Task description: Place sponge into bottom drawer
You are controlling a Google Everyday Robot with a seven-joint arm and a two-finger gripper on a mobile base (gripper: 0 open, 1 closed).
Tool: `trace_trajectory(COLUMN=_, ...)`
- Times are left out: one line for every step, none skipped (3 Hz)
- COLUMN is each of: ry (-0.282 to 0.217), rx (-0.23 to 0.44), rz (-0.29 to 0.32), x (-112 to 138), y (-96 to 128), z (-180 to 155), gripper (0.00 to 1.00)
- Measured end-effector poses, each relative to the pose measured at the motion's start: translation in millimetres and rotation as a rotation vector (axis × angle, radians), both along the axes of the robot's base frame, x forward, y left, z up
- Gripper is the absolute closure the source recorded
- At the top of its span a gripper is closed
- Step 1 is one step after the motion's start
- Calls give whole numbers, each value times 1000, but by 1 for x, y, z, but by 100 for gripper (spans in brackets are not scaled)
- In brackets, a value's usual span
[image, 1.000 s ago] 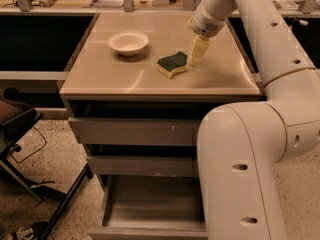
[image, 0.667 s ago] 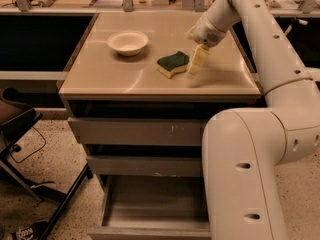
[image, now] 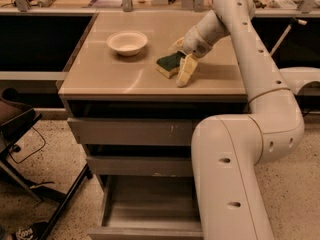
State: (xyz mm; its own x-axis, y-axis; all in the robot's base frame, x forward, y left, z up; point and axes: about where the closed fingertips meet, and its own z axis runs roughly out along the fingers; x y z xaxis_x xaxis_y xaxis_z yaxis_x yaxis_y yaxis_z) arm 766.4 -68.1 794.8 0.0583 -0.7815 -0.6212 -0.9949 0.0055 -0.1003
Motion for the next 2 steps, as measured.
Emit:
trace_trajectory(ry=-9, rx=5, rz=-7, x=4, y=2, z=1, gripper=19)
trace_trajectory(ry=-9, rx=5, rz=-7, x=4, y=2, z=1, gripper=42)
